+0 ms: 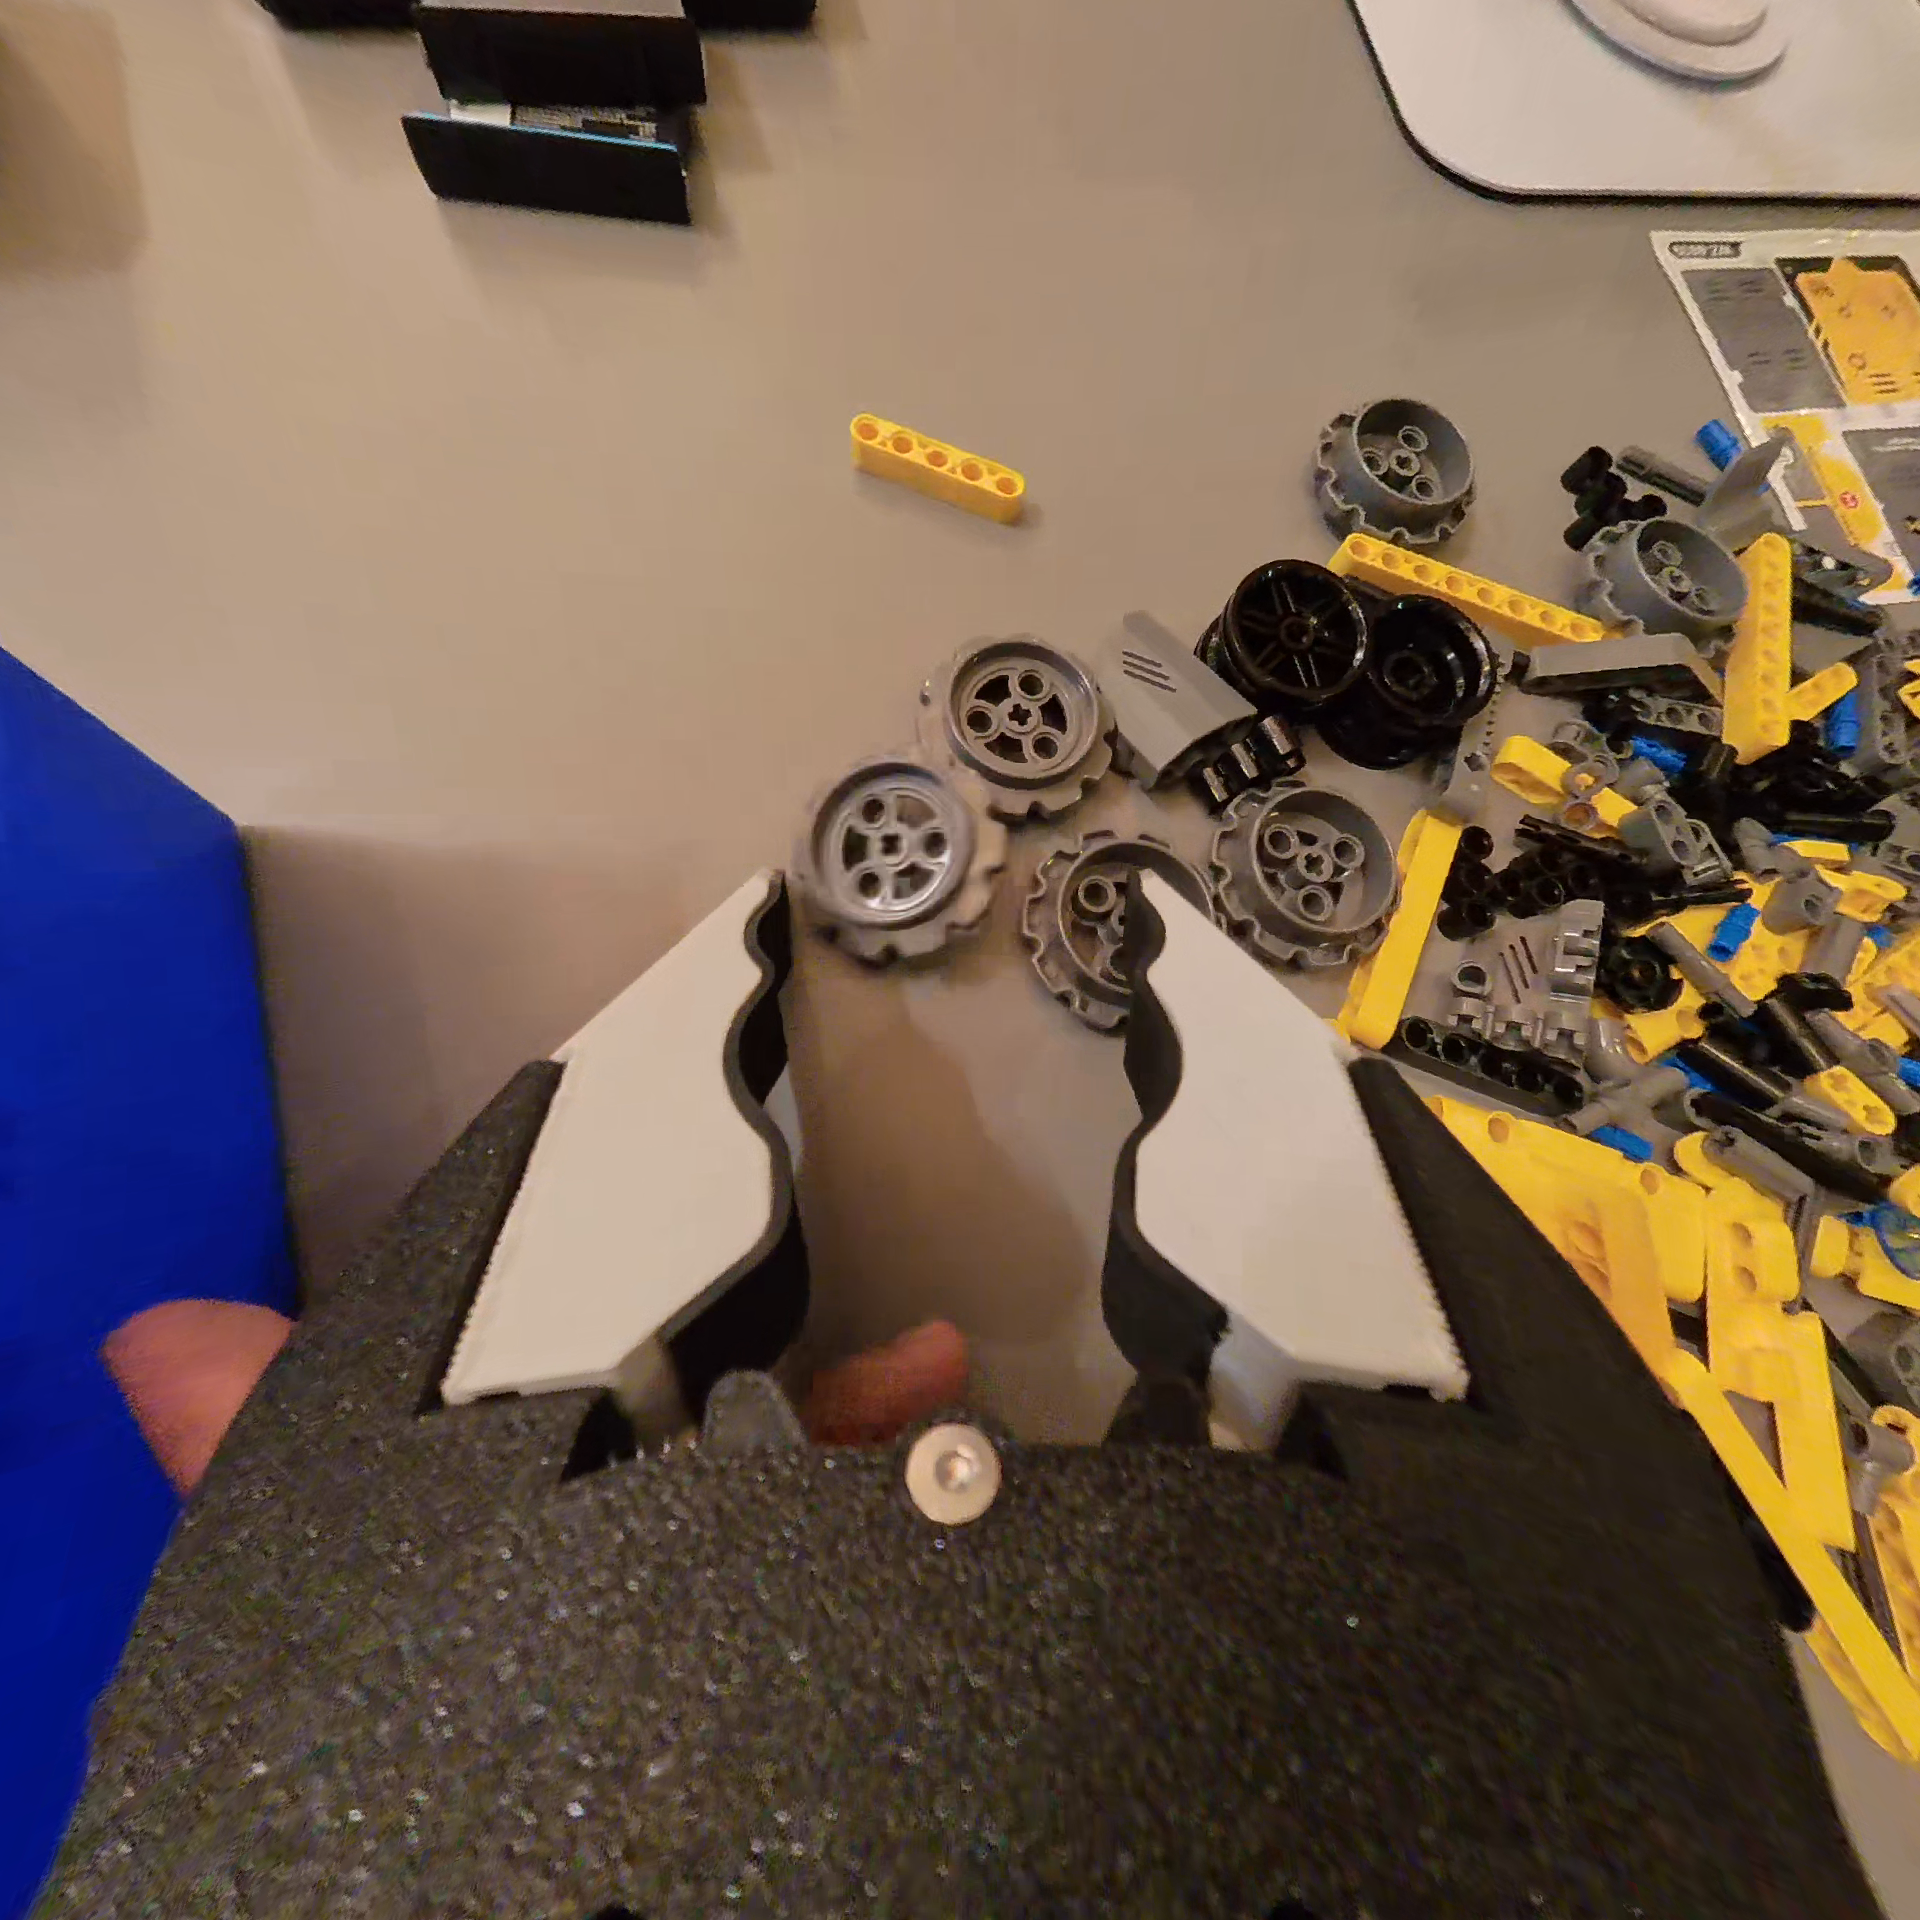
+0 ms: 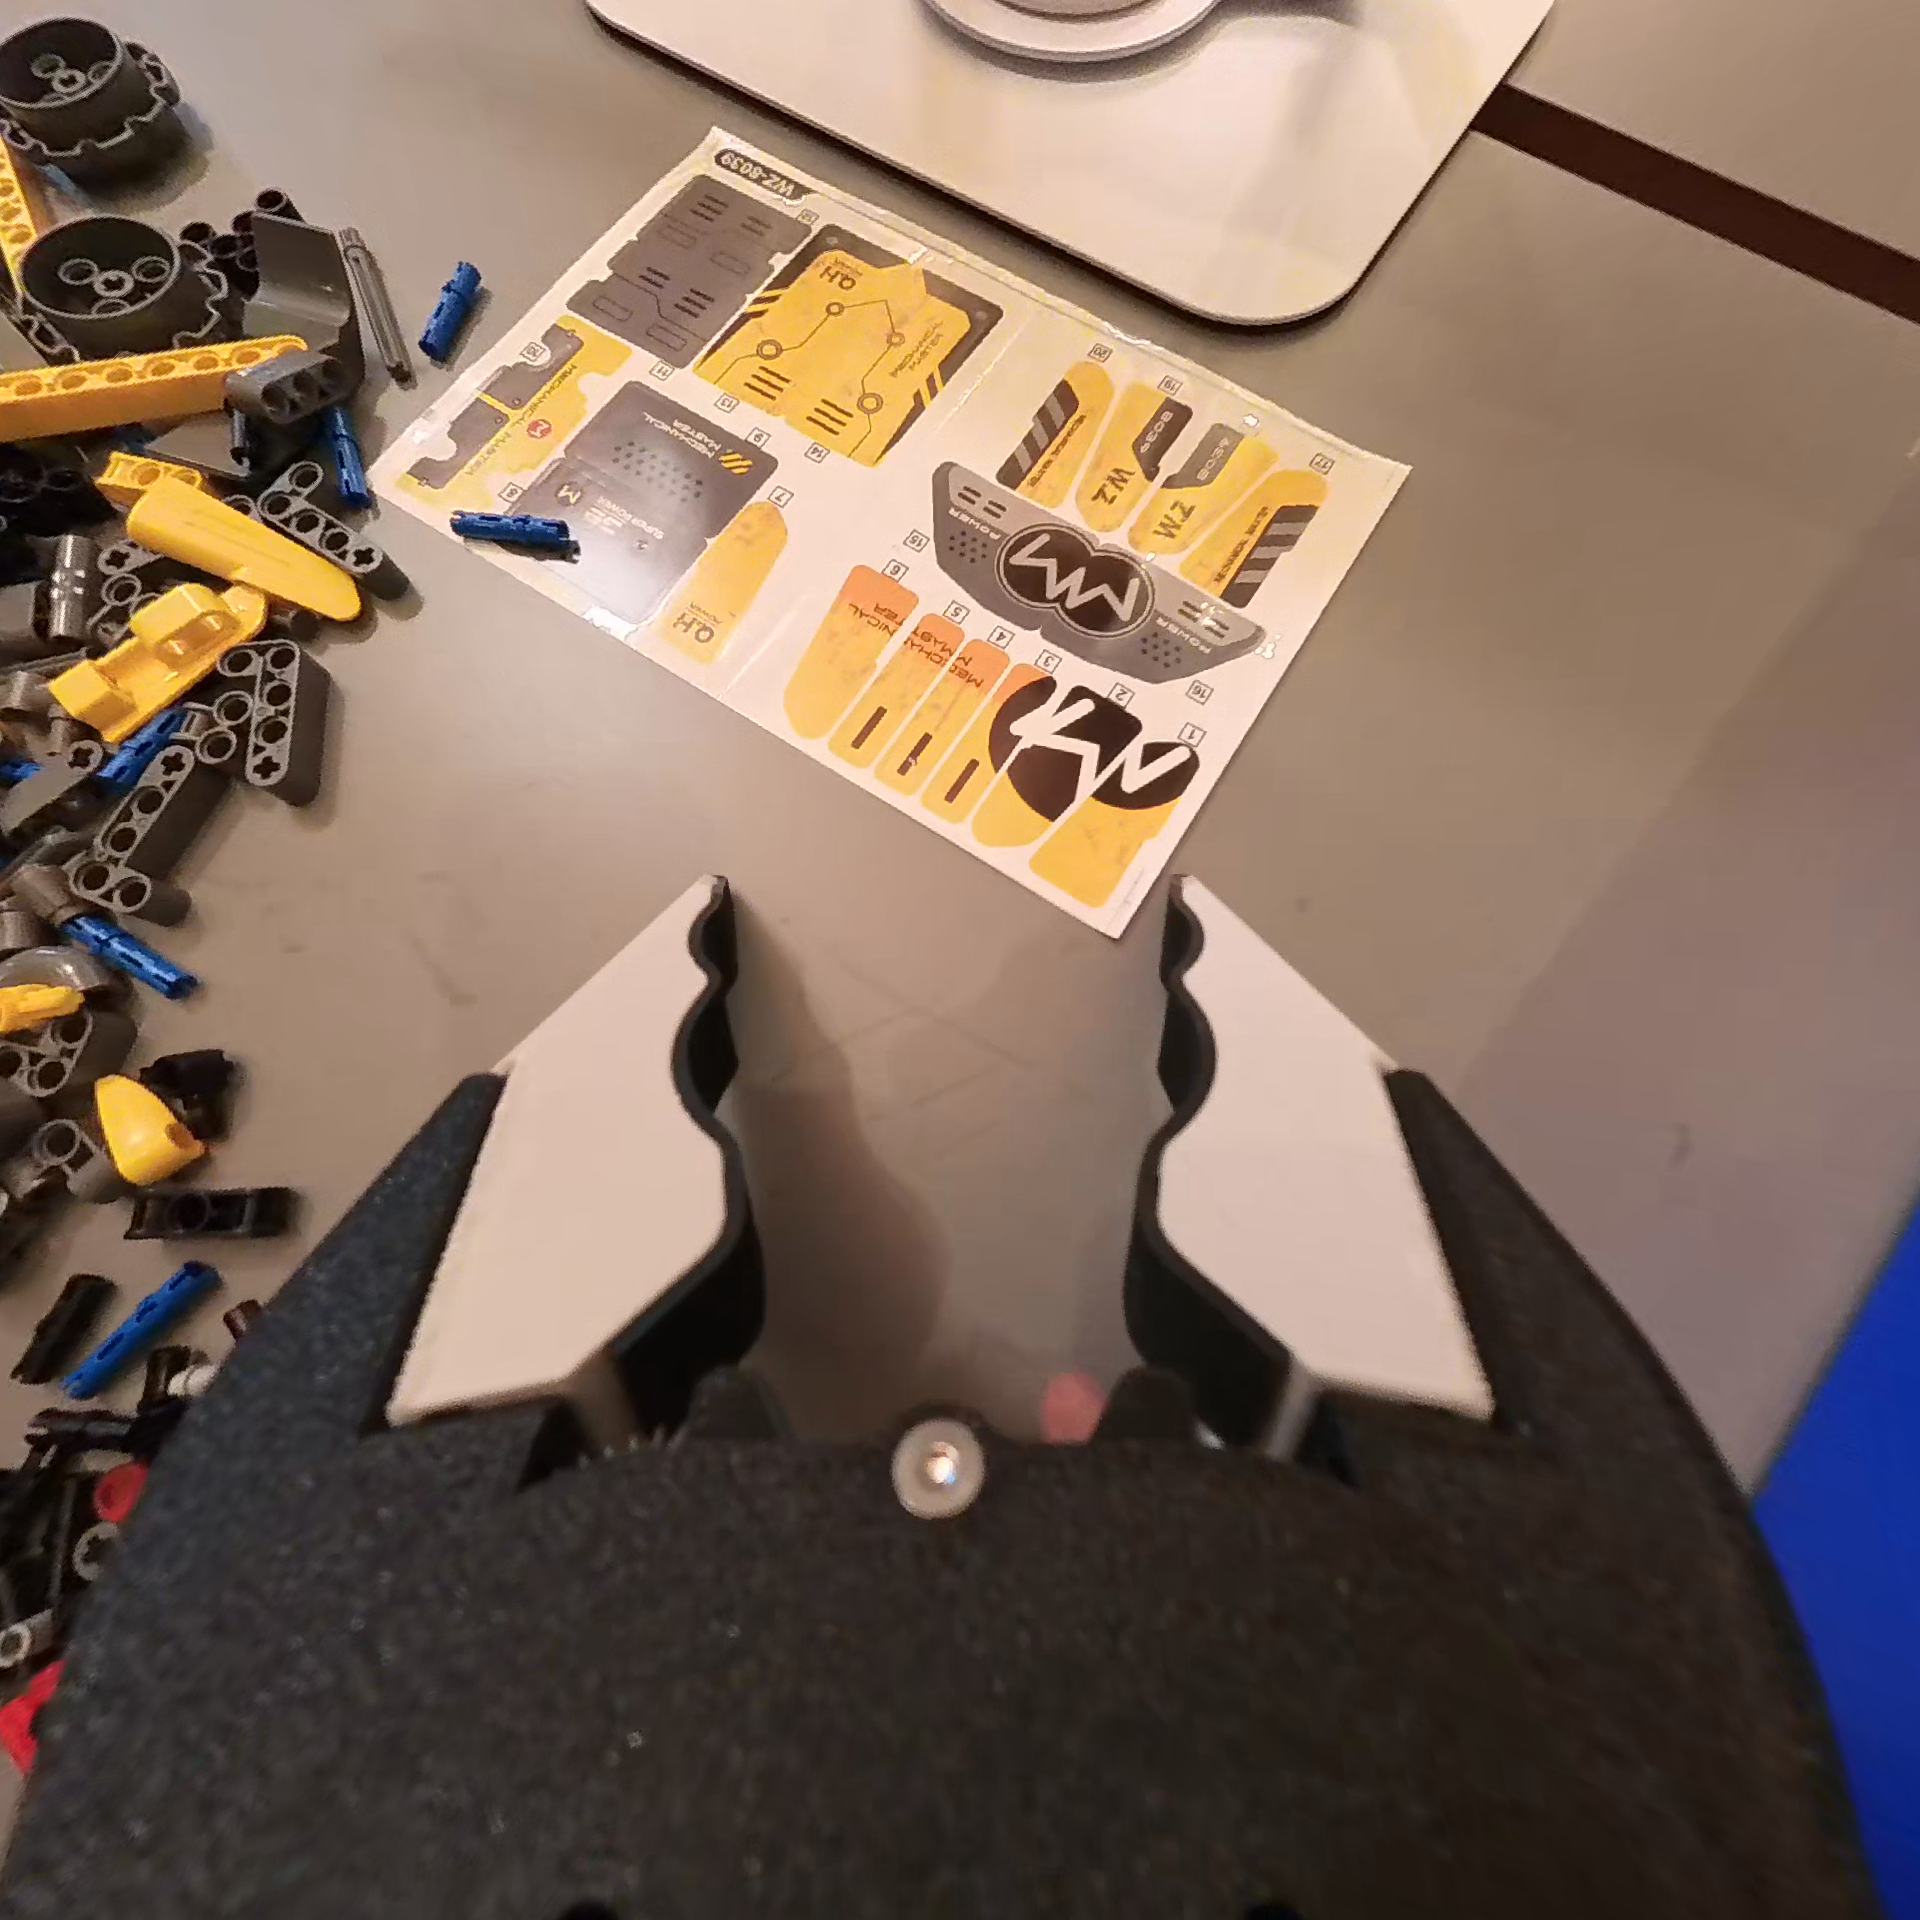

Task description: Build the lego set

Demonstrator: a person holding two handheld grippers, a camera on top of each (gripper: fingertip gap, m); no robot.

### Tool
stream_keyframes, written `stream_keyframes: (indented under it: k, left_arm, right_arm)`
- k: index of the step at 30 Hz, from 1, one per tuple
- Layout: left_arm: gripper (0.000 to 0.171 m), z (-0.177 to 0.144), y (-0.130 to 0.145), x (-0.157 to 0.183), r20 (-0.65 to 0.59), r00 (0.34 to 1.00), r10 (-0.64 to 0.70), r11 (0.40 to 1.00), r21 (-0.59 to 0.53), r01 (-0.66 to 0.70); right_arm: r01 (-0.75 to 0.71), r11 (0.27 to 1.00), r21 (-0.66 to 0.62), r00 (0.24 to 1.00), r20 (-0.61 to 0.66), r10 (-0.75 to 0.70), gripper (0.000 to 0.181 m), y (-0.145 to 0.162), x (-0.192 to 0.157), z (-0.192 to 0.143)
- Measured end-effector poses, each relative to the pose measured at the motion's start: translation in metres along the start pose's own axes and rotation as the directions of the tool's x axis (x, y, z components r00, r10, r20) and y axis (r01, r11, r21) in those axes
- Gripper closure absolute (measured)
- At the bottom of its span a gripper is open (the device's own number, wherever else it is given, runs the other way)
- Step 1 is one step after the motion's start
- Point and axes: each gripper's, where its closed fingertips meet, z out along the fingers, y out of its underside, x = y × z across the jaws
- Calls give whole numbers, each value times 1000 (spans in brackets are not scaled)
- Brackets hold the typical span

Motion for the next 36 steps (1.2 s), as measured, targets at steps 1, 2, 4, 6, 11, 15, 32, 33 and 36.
stream_keyframes:
  k: [1,2,4,6,11,15,32,33,36]
  left_arm:
    - [108,0,0,0,3,1000,4,1000,-1,-4]
    - [107,-1,1,0,12,1000,10,1000,-1,-10]
    - [106,-2,1,-1,29,999,21,1000,3,-21]
    - [106,-3,1,-2,36,999,23,1000,5,-23]
    - [108,-2,2,-2,6,1000,-8,1000,1,8]
    - [107,-2,0,-8,67,998,10,1000,-5,-10]
    - [107,7,-9,-22,145,985,-94,996,20,92]
    - [106,7,-9,-22,152,985,-82,997,16,81]
    - [106,9,-6,-22,188,981,-38,999,-6,39]
  right_arm:
    - [0,1000,0,1000,1,0,100,0,0,0]
    - [1,1000,1,1000,0,-1,100,0,0,0]
    - [0,1000,1,1000,1,0,100,0,1,1]
    - [1,1000,1,1000,1,-1,100,0,1,1]
    - [0,1000,1,1000,1,0,100,0,1,1]
    - [0,1000,1,1000,1,0,100,-1,1,1]
    - [0,1000,1,1000,1,0,99,-1,0,1]
    - [0,1000,1,1000,1,0,99,-1,0,1]
    - [0,1000,1,1000,1,0,99,-1,0,1]
